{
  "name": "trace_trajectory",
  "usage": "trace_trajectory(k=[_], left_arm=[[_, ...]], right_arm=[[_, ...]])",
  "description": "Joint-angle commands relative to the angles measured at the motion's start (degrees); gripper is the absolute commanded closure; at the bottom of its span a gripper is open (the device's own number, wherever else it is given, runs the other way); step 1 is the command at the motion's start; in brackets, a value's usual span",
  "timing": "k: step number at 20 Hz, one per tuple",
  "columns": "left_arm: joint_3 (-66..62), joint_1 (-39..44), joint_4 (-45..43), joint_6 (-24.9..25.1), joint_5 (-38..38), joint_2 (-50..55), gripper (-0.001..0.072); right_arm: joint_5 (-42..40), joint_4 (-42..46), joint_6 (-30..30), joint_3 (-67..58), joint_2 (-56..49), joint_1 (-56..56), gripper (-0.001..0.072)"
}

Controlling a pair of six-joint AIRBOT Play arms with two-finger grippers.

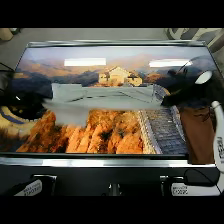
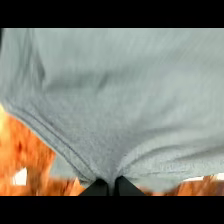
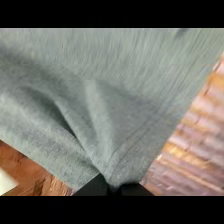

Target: Fold the shirts.

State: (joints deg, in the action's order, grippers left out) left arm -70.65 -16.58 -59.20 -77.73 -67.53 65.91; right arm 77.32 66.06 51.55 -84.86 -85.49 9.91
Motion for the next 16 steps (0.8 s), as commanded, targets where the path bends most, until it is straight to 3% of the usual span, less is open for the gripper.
trace_trajectory(k=[1,5,9,16], left_arm=[[-26.1,-0.1,0.8,-3.9,3.8,-10.1,0.0671],[-46.4,-0.1,0.7,-3.9,16.7,-20.0,0.0672],[-45.3,-0.1,0.3,-5.4,13.6,-25.9,0.0672],[-45.3,-0.1,-2.9,-7.4,7.8,-24.0,0.0673]], right_arm=[[-4.3,6.1,-3.1,-17.8,15.6,0.0,0.0693],[-23.0,13.8,-2.9,-26.5,36.1,-0.1,0.0694],[-15.4,14.7,-1.0,-26.5,42.7,-0.1,0.0694],[-7.0,16.2,-0.2,-26.5,41.4,-0.1,0.0694]])
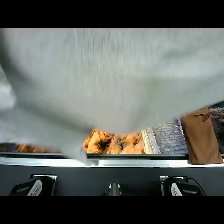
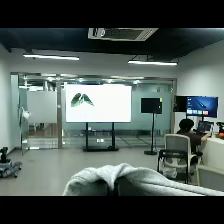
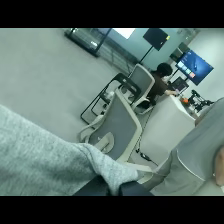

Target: Fold the shirts.

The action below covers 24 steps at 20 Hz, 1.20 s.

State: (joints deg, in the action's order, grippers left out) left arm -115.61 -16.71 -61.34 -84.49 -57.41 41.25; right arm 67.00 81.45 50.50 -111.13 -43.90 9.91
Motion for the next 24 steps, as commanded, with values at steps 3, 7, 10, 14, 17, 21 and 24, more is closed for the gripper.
trace_trajectory(k=[3,7,10,14,17,21,24], left_arm=[[-0.3,0.0,-0.8,-1.2,-9.3,5.2,0.0673],[7.9,0.0,-0.8,-0.6,-17.3,14.8,0.0672],[22.4,0.0,-0.8,2.3,-14.3,21.9,0.0672],[38.1,2.6,-0.8,4.2,-2.6,34.3,0.0672],[36.9,5.1,-0.5,8.9,3.7,44.4,0.0672],[29.6,7.5,-0.5,11.0,12.7,52.3,0.0671],[24.5,8.2,-0.6,9.7,15.0,56.8,0.0671]], right_arm=[[10.5,1.7,2.4,-0.2,-5.7,-0.1,0.0693],[21.9,0.2,4.3,0.3,-22.5,-0.1,0.0694],[23.4,0.5,4.2,0.6,-38.9,-1.2,0.0694],[14.7,0.9,4.0,0.6,-57.1,-6.2,0.0694],[4.0,0.0,8.8,0.6,-63.6,-6.5,0.0693],[-13.4,1.3,12.0,0.6,-64.7,-6.4,0.0693],[-19.5,1.6,12.2,0.6,-65.2,-6.4,0.0693]])
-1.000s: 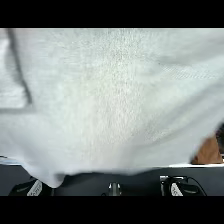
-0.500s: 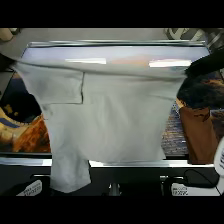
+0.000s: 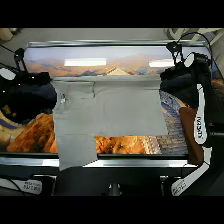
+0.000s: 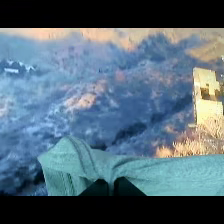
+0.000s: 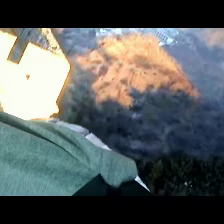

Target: Fold the shirts.

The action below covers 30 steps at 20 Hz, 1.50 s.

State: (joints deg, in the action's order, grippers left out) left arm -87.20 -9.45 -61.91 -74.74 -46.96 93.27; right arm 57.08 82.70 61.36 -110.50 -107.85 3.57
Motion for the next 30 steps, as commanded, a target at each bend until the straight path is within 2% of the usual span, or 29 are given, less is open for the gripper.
trace_trajectory(k=[1,3,5,6,8,10,12,15,16,18,19,21,24,27,30], left_arm=[[-4.4,1.0,0.0,-1.6,4.1,6.1,0.0671],[-4.5,1.0,-0.1,-3.0,0.8,7.3,0.0672],[-4.8,0.9,-2.8,0.1,-3.9,6.0,0.0672],[-4.9,1.0,-5.4,1.2,-7.5,4.8,0.0672],[-4.7,1.0,-10.8,1.2,-18.4,3.3,0.0671],[-1.8,1.0,-13.4,-2.0,-27.1,3.8,0.0672],[3.5,1.0,-13.2,-3.8,-30.5,3.8,0.0672],[8.3,1.0,-13.1,-6.4,-29.5,3.8,0.0671],[8.2,1.0,-12.8,-6.9,-29.3,3.8,0.0628],[6.1,0.6,-12.5,-7.4,-31.3,3.5,0.0227],[4.0,-0.2,-12.5,-7.8,-33.3,3.2,0.0188],[1.0,-2.3,-12.5,-7.8,-36.7,1.3,0.02],[6.5,-5.9,-12.5,-8.0,-39.1,-5.0,0.0201],[27.7,-8.2,-12.5,-7.3,-36.1,-14.8,0.0201],[48.6,-9.8,-7.9,-2.2,-29.3,-23.9,0.0201]], right_arm=[[-8.1,0.3,1.3,0.0,-1.9,-0.1,0.0693],[-1.9,0.3,1.2,0.0,-3.3,-0.2,0.0691],[4.2,0.5,-0.9,0.0,-3.1,-0.1,0.0691],[7.6,0.9,-3.5,0.0,-2.3,-0.1,0.0691],[16.6,1.1,-4.9,0.0,-2.0,-0.1,0.0691],[24.6,0.7,-5.3,0.0,-4.5,-0.2,0.0692],[28.4,0.5,-5.3,0.0,-6.8,-0.2,0.0692],[30.7,-0.2,-5.0,0.0,-8.5,-0.2,0.069],[30.6,-0.2,-5.0,0.0,-8.4,-0.2,0.0675],[31.0,0.1,-5.0,0.0,-6.9,-0.1,0.029],[32.1,1.5,-5.4,0.0,-5.3,-0.1,0.0246],[34.3,-0.1,-5.3,0.0,-2.0,2.5,0.0229],[45.7,-3.1,-4.8,1.6,0.7,8.9,0.0232],[42.8,-6.0,-5.4,14.6,6.8,11.3,0.0232],[36.8,-7.8,-7.3,26.3,11.7,11.3,0.0232]])
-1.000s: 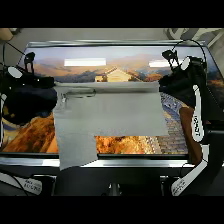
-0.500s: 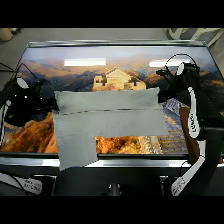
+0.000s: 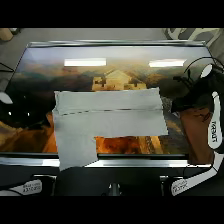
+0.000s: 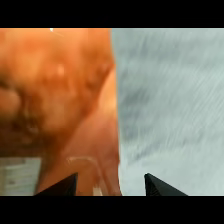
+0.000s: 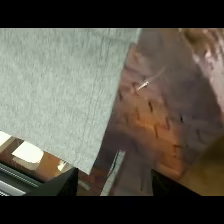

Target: Fold the shirts.

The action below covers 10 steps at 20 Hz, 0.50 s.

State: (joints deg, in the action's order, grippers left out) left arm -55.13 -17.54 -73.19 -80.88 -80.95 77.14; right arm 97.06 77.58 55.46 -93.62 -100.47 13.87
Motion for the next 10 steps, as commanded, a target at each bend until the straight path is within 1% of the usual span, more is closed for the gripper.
trace_trajectory(k=[1,4,8,9,10], left_arm=[[20.3,-1.7,4.8,5.2,6.0,-9.9,0.0201],[26.3,-1.7,7.3,5.5,9.9,-12.5,0.0201],[27.9,-1.6,11.7,5.5,13.2,-12.2,0.0201],[27.9,-1.7,12.4,5.5,13.6,-12.2,0.0212],[27.9,-1.6,12.9,5.5,13.7,-12.2,0.0277]], right_arm=[[-4.3,-2.8,-1.4,11.3,4.9,1.0,0.0232],[-5.2,-2.6,-2.2,12.5,5.0,1.0,0.0232],[-5.6,-2.4,-2.2,12.9,5.0,1.0,0.0231],[-5.5,-2.4,-2.2,14.0,5.0,1.0,0.023],[-5.8,-2.4,-2.2,15.9,5.3,1.0,0.0226]])
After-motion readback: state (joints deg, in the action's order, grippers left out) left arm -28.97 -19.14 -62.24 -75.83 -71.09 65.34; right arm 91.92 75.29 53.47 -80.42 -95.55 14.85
